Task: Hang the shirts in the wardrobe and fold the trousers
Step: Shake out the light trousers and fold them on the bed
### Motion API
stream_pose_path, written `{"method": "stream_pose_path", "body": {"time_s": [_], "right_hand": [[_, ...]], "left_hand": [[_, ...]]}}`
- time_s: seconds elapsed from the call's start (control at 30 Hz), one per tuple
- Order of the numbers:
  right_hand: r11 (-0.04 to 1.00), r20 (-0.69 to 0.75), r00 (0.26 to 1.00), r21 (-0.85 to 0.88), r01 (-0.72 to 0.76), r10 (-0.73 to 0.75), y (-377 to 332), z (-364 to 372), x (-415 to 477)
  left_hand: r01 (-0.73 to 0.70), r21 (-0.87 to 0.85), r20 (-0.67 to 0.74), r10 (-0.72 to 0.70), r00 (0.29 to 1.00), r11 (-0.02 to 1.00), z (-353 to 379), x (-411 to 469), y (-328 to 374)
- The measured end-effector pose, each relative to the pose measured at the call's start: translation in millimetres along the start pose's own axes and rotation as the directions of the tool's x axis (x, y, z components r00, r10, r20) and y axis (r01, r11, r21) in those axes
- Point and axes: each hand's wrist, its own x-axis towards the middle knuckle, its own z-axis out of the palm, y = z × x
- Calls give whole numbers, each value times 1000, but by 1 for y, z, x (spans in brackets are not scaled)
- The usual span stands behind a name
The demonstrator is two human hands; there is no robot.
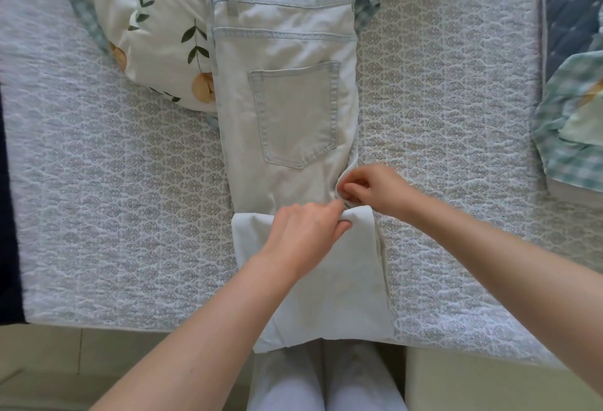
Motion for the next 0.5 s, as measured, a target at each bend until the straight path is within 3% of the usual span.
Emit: {"method": "stream_pose_path", "body": {"time_s": [0.1, 0.27, 0.33, 0.4, 0.43, 0.5], "right_hand": [[896, 260, 941, 330, -297, 216, -8, -10, 14], [860, 440, 856, 287, -422, 273, -7, -29, 26], [898, 375, 887, 235, -372, 269, -7, -26, 25], [977, 160, 968, 61, -205, 193, -4, -23, 19], [990, 7, 994, -84, -109, 110, -1, -21, 15], [935, -241, 960, -350, 53, -144, 7, -19, 3]], "left_hand": [[-14, 64, 0, 14, 1000, 998, 5, 16, -5], [0, 47, 40, -2, 999, 999, 22, 55, -10], [2, 28, 41, -3, 999, 1000, 31, 62, -11], [19, 9, 22, -19, 1000, 1000, 38, 63, -13], [42, 0, 1, -42, 999, 999, 42, 63, -15], [98, -40, -25, -99, 995, 994, 45, 63, -19]]}}
